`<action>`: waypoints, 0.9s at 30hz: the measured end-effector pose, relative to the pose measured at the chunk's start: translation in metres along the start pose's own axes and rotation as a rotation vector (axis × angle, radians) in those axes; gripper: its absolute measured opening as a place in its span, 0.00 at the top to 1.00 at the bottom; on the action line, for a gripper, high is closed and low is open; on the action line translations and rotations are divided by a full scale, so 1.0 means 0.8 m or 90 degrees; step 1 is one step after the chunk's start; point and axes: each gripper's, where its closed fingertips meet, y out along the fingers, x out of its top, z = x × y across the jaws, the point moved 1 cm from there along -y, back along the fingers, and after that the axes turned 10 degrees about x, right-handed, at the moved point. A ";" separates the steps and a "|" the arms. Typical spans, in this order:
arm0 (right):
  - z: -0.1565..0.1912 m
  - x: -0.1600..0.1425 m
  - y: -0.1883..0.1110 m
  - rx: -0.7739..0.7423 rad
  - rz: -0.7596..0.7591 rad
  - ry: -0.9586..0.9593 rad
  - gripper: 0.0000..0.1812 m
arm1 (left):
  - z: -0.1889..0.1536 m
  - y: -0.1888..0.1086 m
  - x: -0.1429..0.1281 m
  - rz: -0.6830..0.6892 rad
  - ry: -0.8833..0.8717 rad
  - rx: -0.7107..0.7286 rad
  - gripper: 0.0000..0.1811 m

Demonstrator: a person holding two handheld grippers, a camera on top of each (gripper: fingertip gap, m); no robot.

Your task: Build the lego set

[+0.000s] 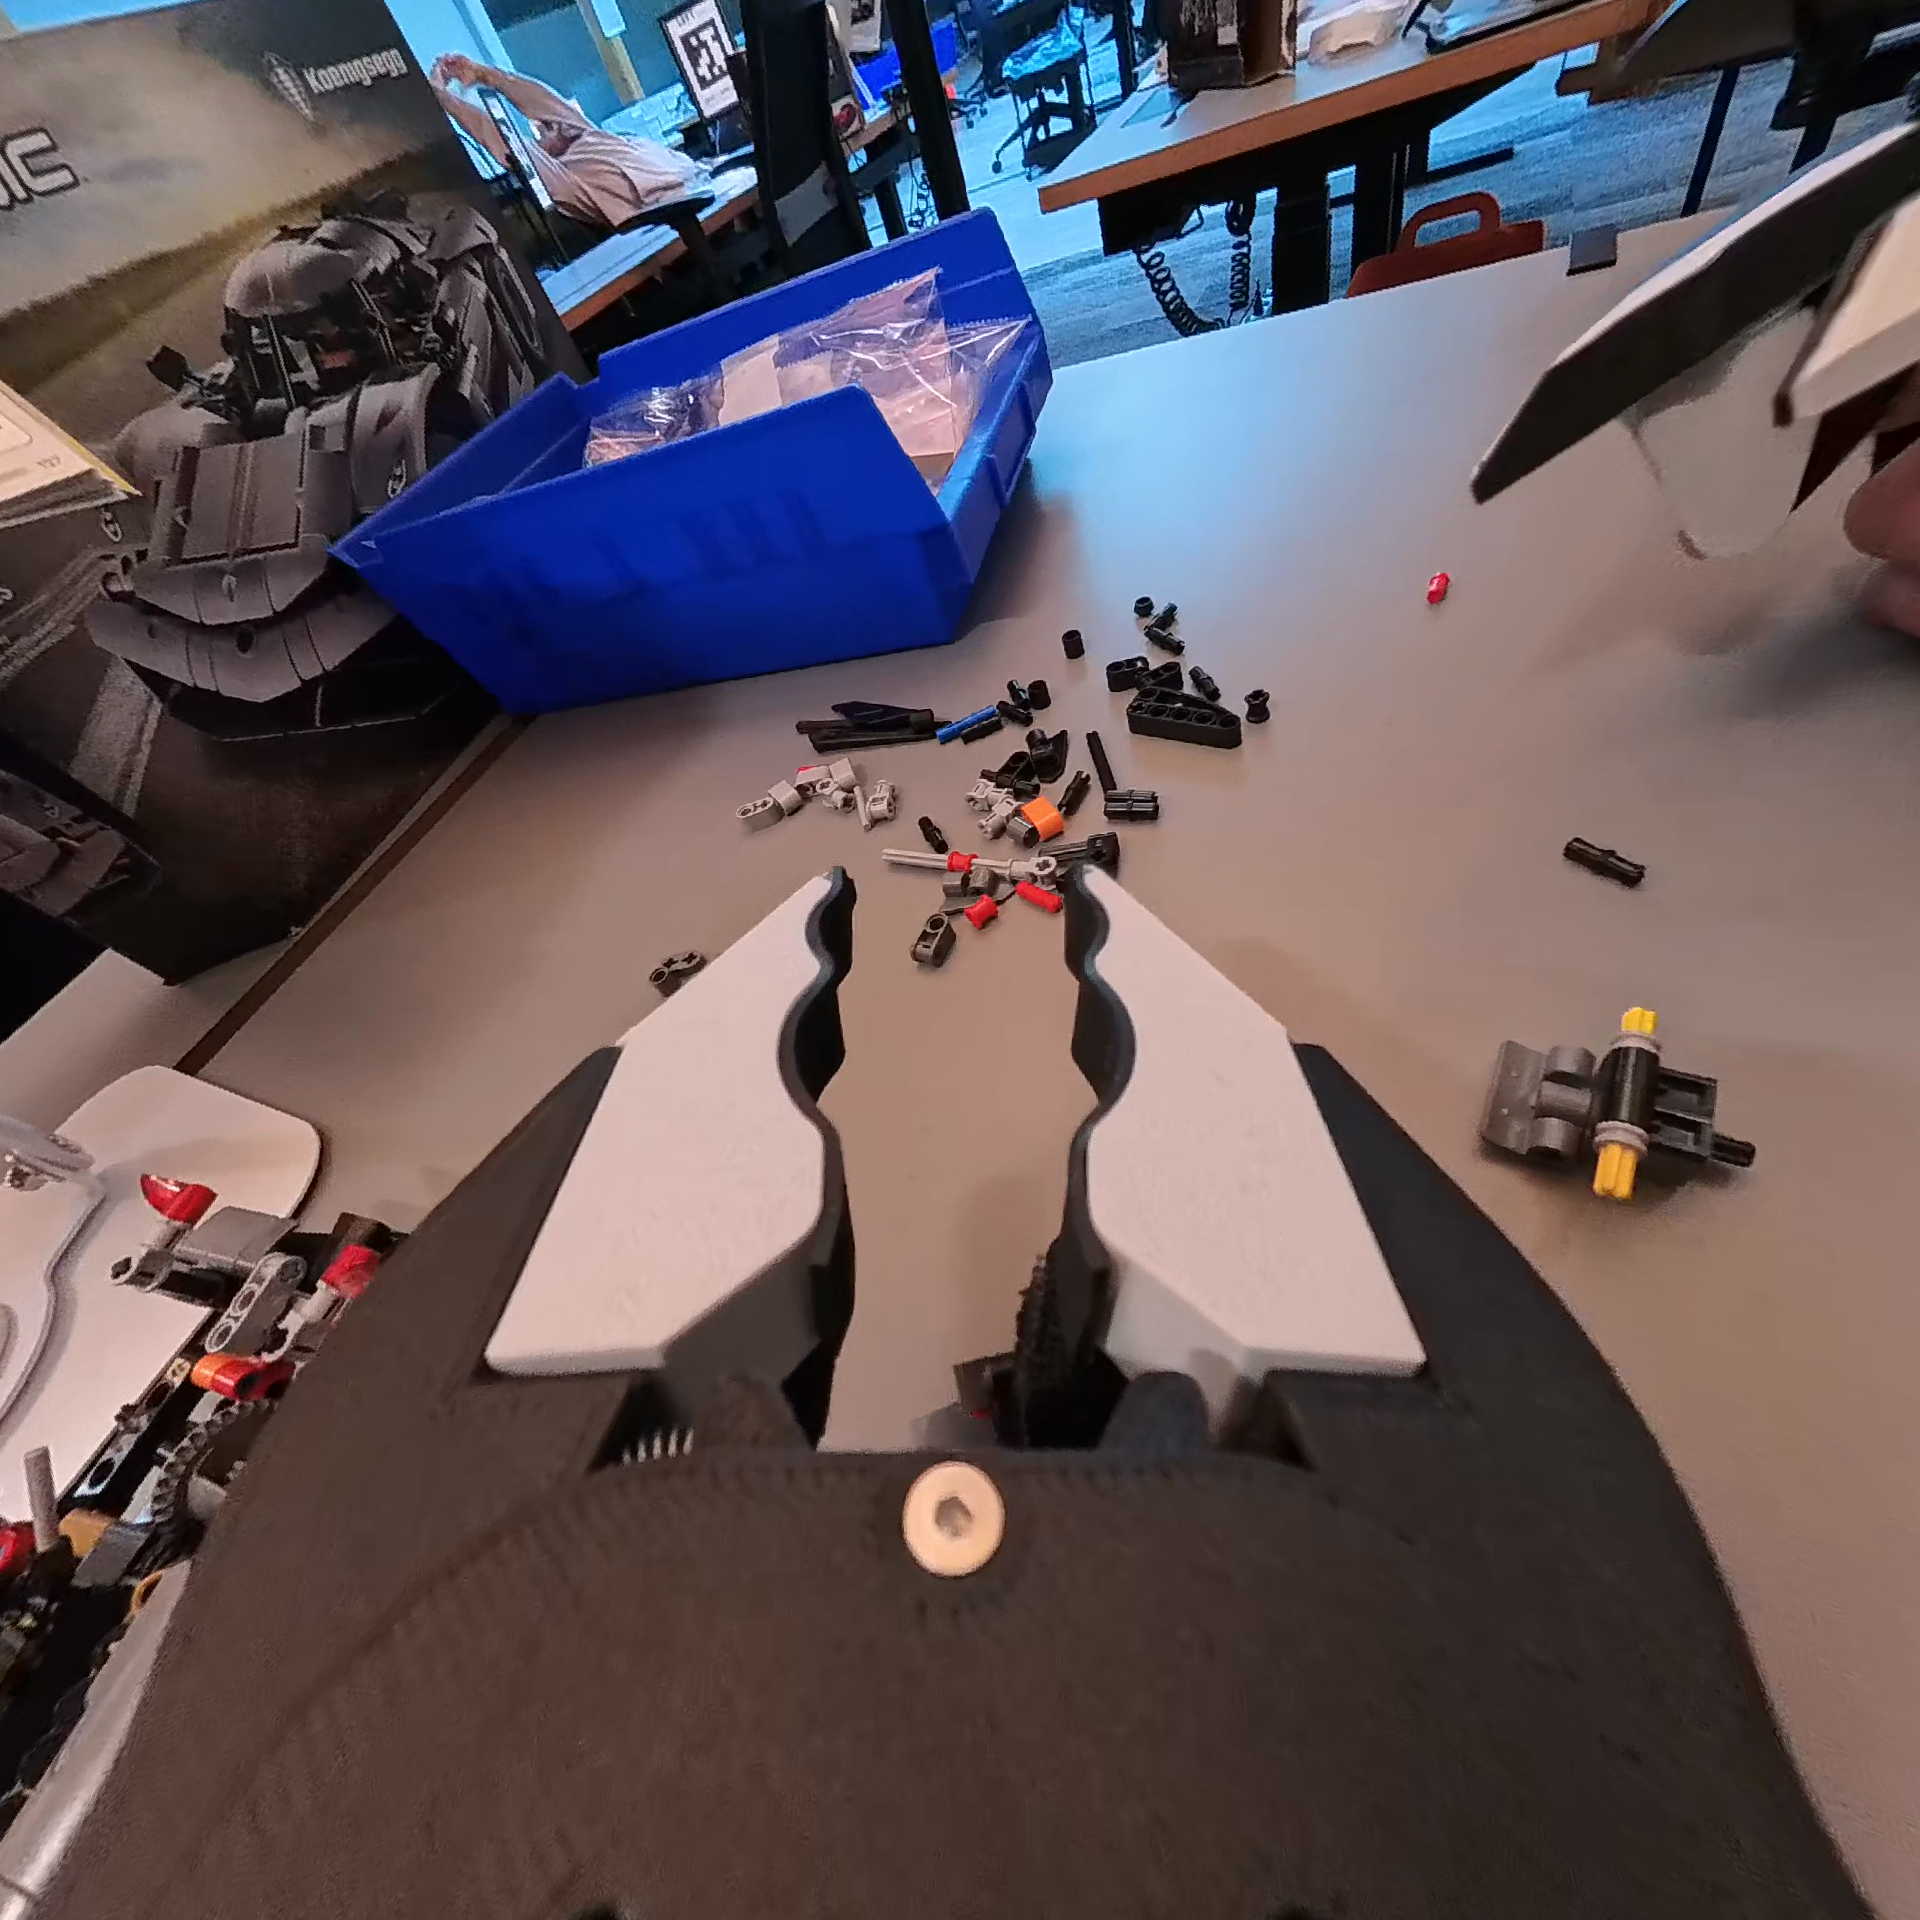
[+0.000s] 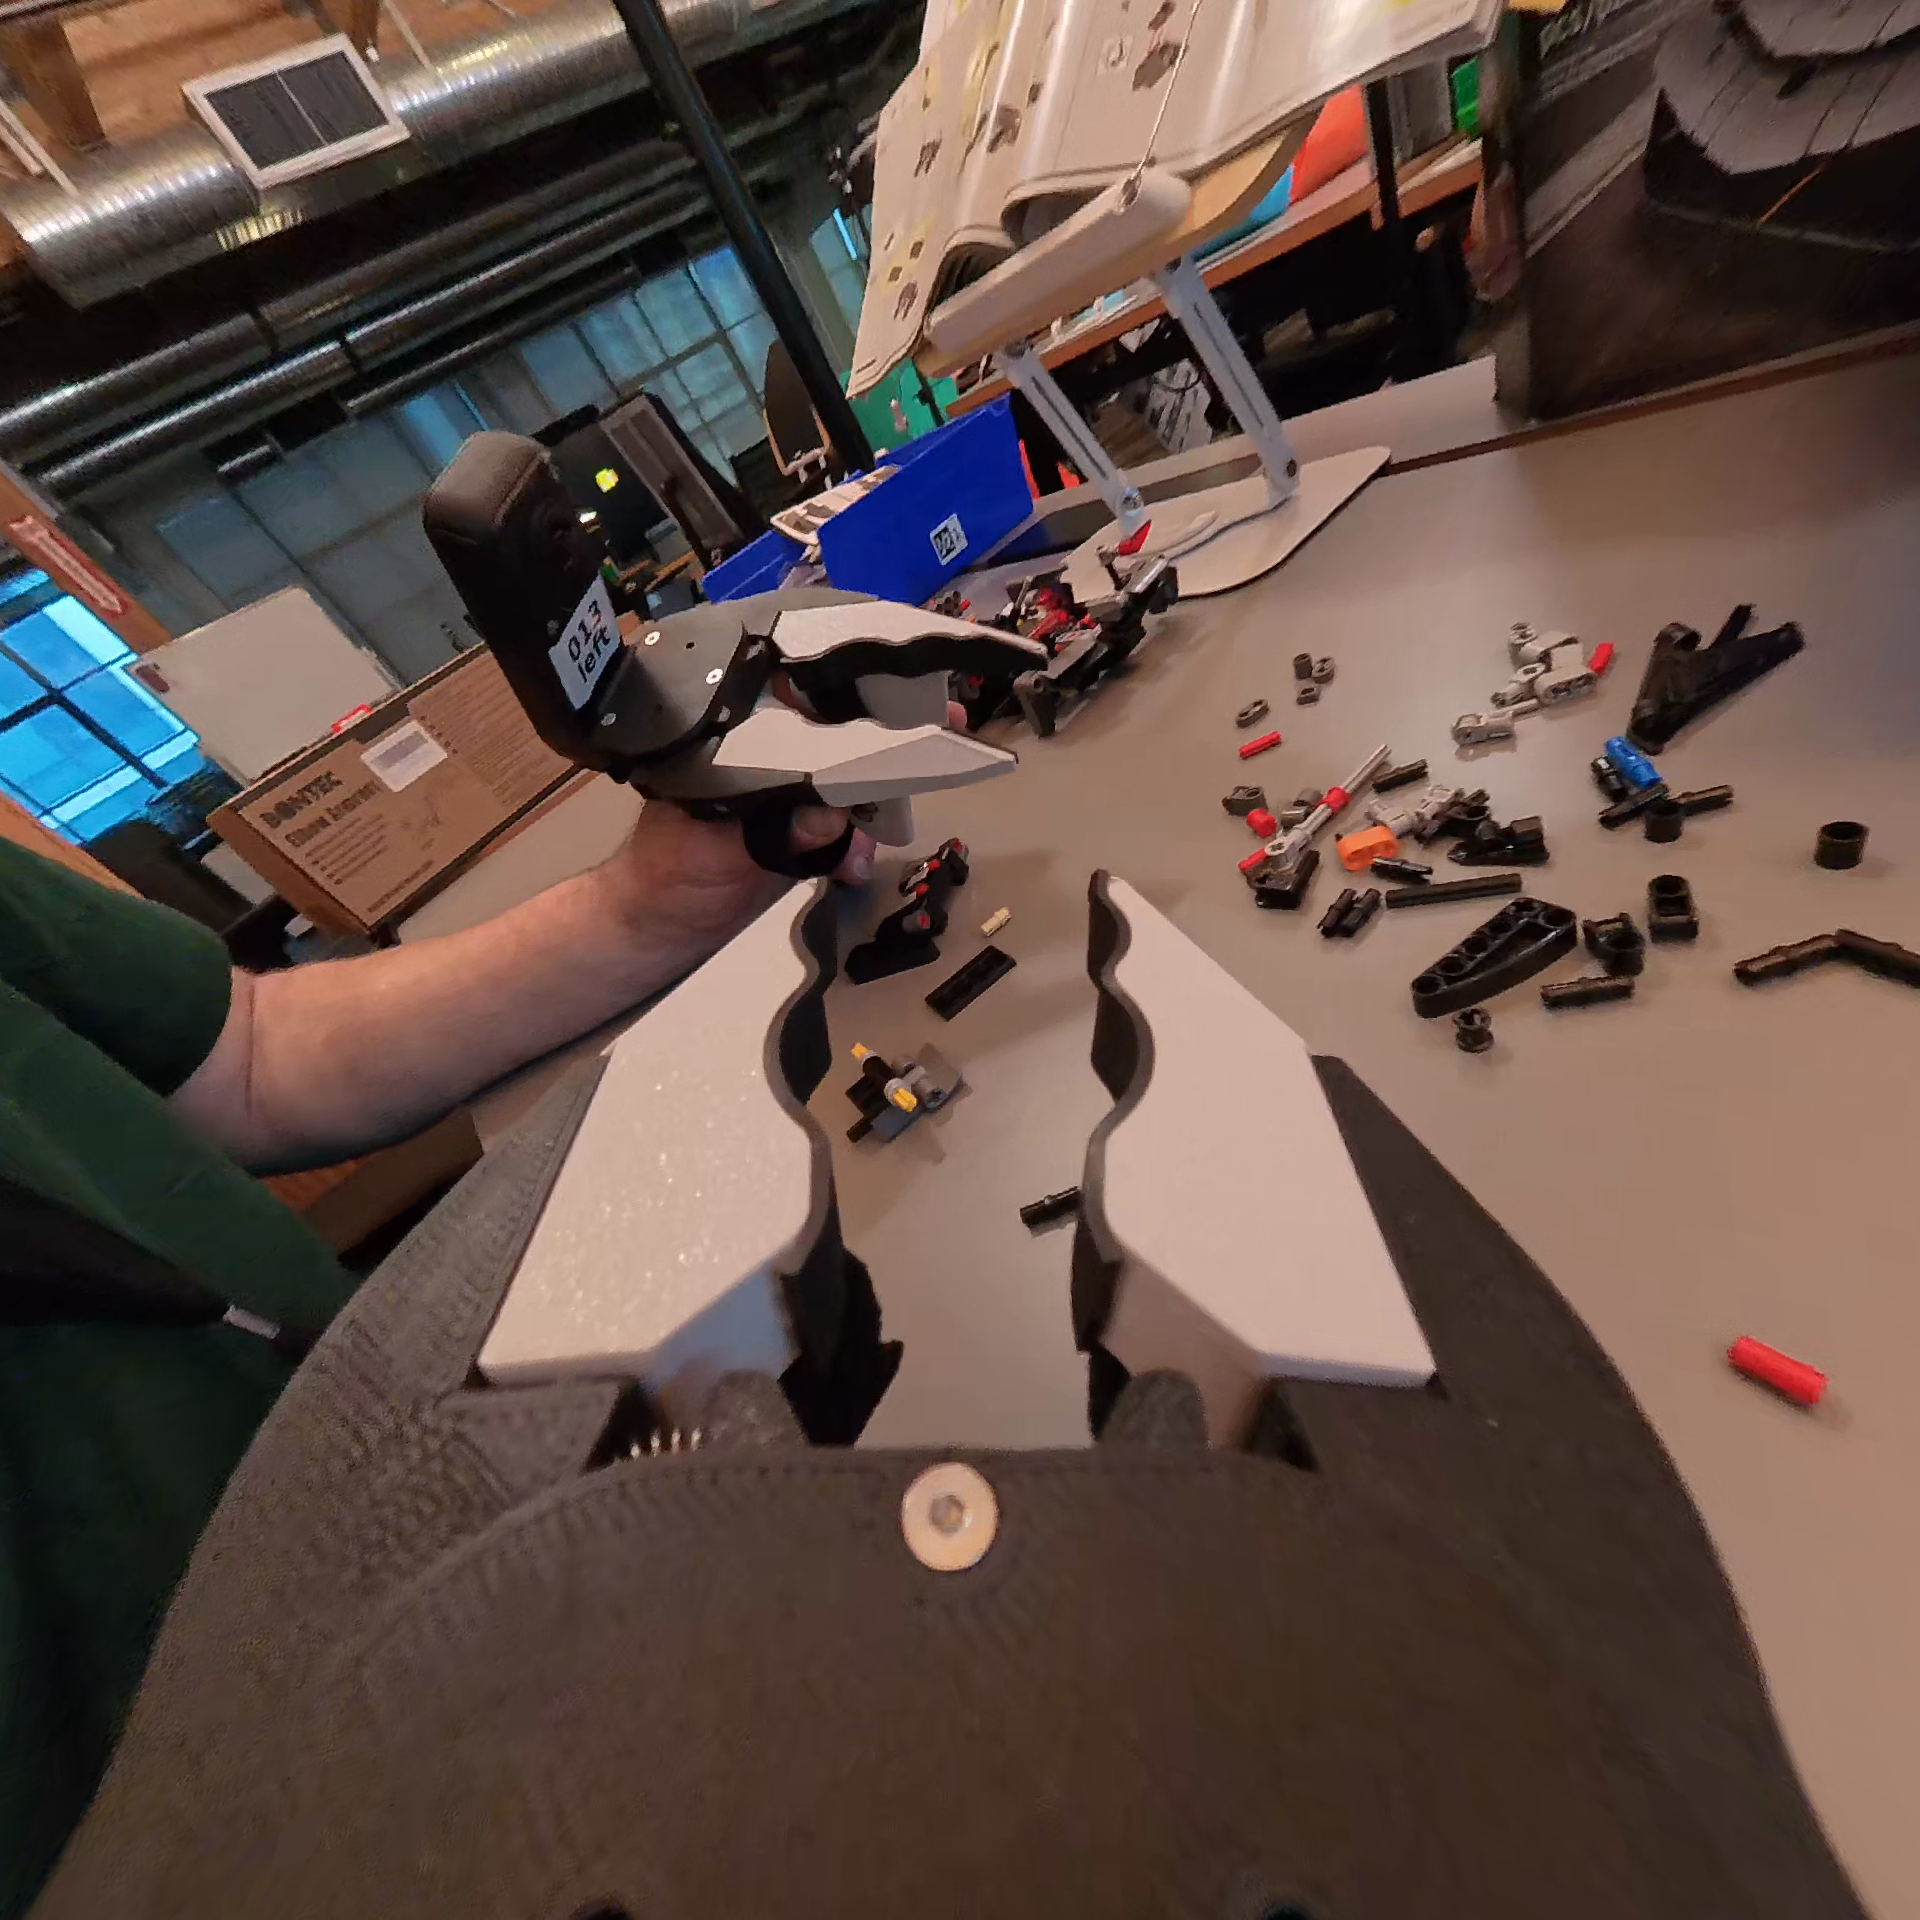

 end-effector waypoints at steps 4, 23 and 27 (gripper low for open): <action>-0.001 0.006 -0.005 -0.008 -0.018 -0.011 0.80 | 0.003 0.000 -0.001 0.002 0.009 0.009 0.81; -0.059 0.006 0.048 -0.147 0.176 -0.357 1.00 | 0.002 -0.009 0.002 -0.016 -0.004 -0.013 0.99; -0.062 0.011 0.037 -0.165 0.154 -0.342 1.00 | -0.001 -0.006 -0.001 -0.008 -0.007 -0.020 0.99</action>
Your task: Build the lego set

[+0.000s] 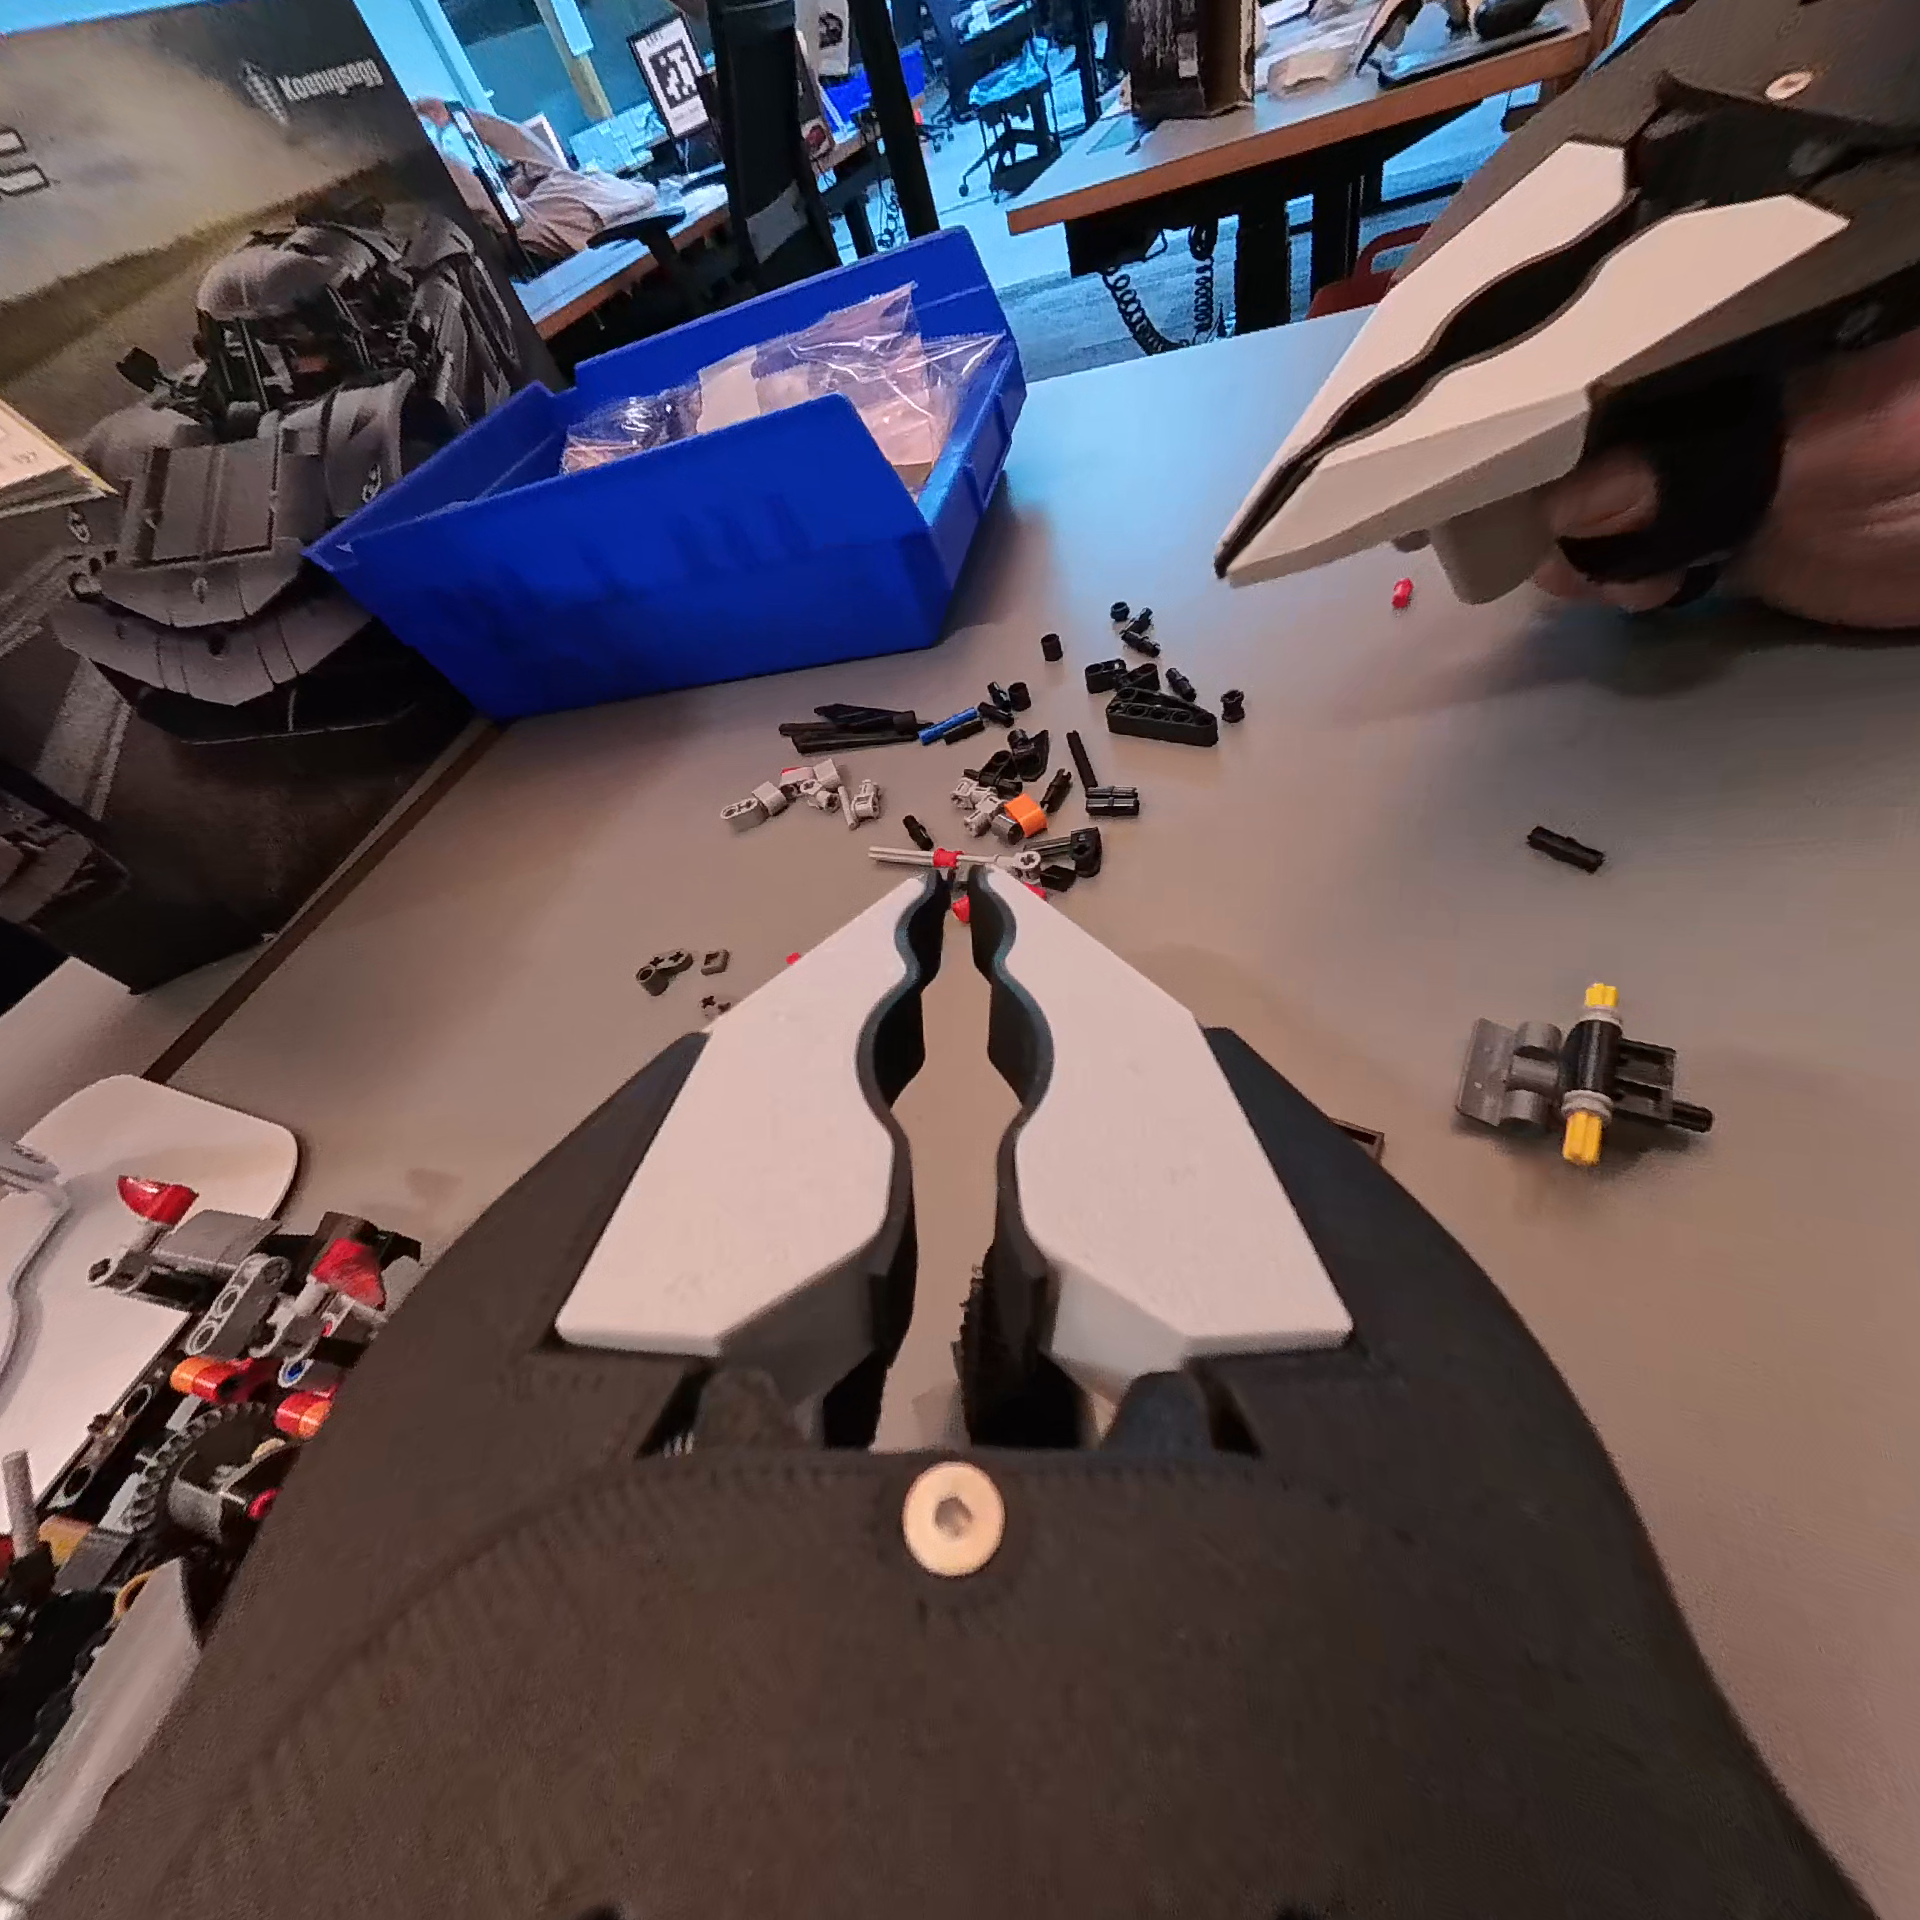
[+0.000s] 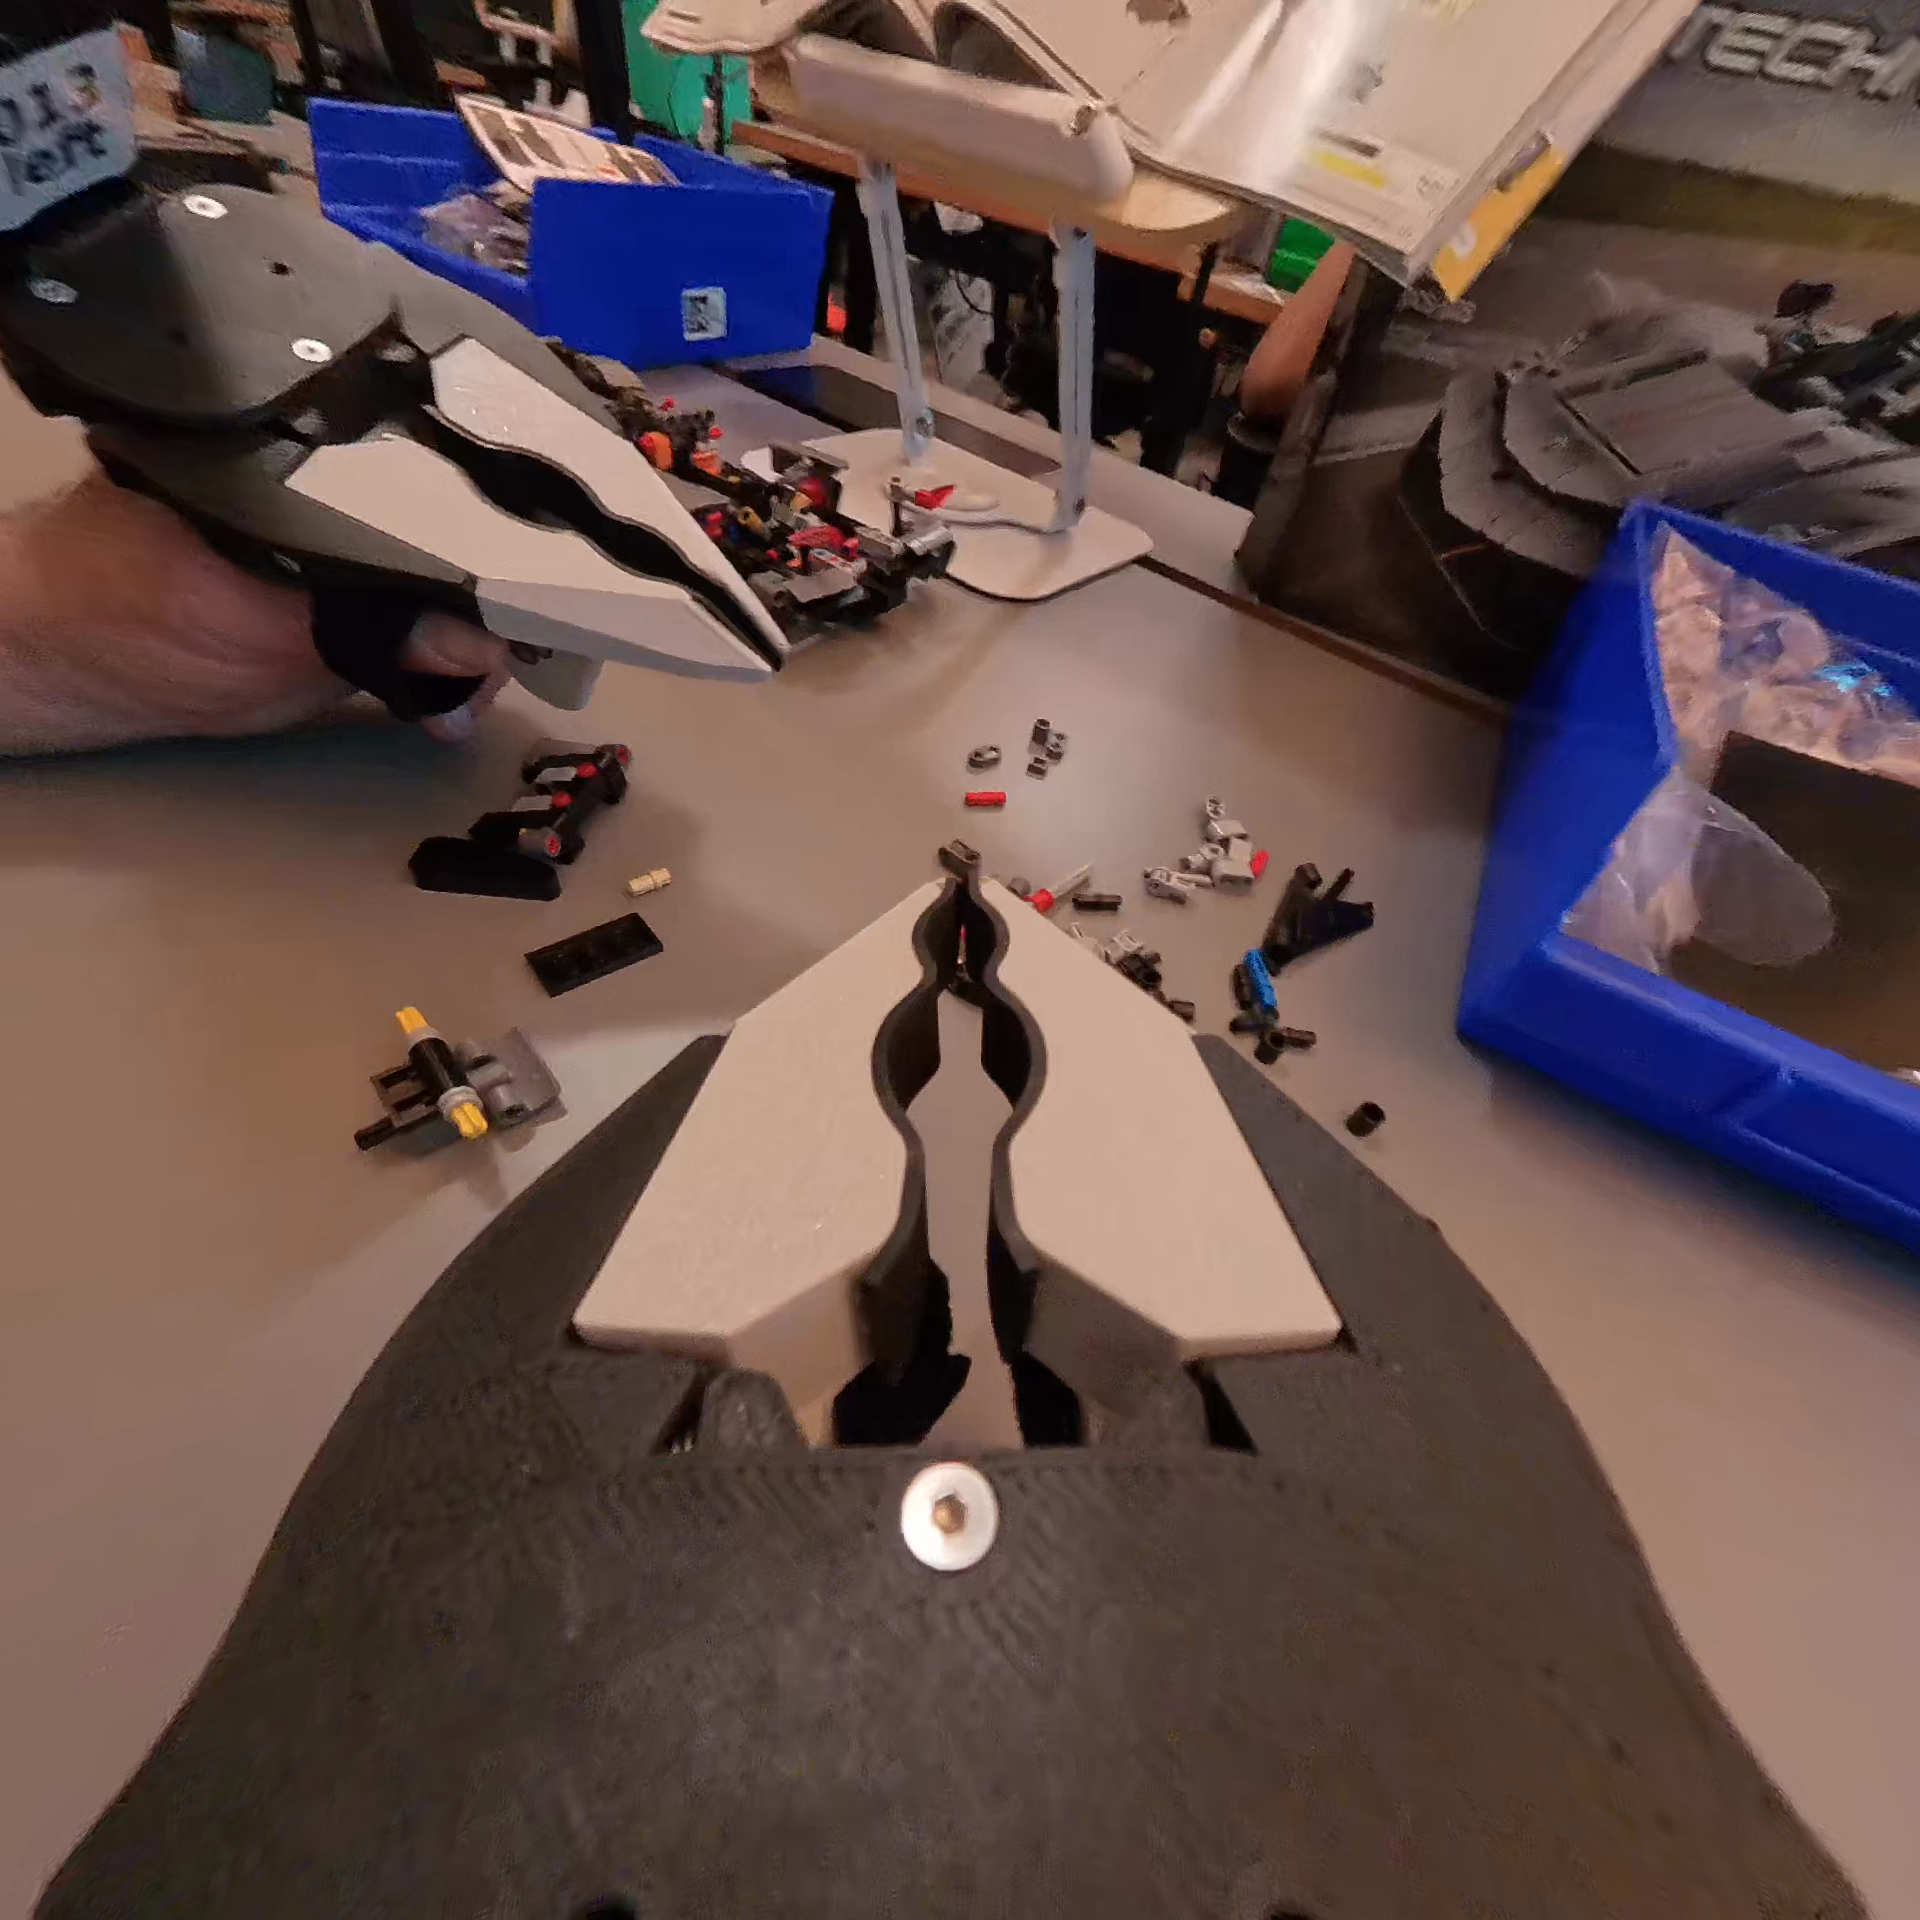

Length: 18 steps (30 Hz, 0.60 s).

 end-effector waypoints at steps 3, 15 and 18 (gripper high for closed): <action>-0.004 -0.004 -0.002 0.007 -0.001 0.035 1.00 | -0.006 0.002 -0.002 0.006 0.024 -0.001 0.99; -0.006 -0.001 -0.005 0.010 -0.019 0.055 0.89 | 0.001 0.000 -0.003 0.008 0.017 0.007 0.99; -0.010 -0.001 -0.006 0.002 -0.024 0.066 0.92 | 0.000 0.001 -0.003 0.006 0.014 0.002 0.99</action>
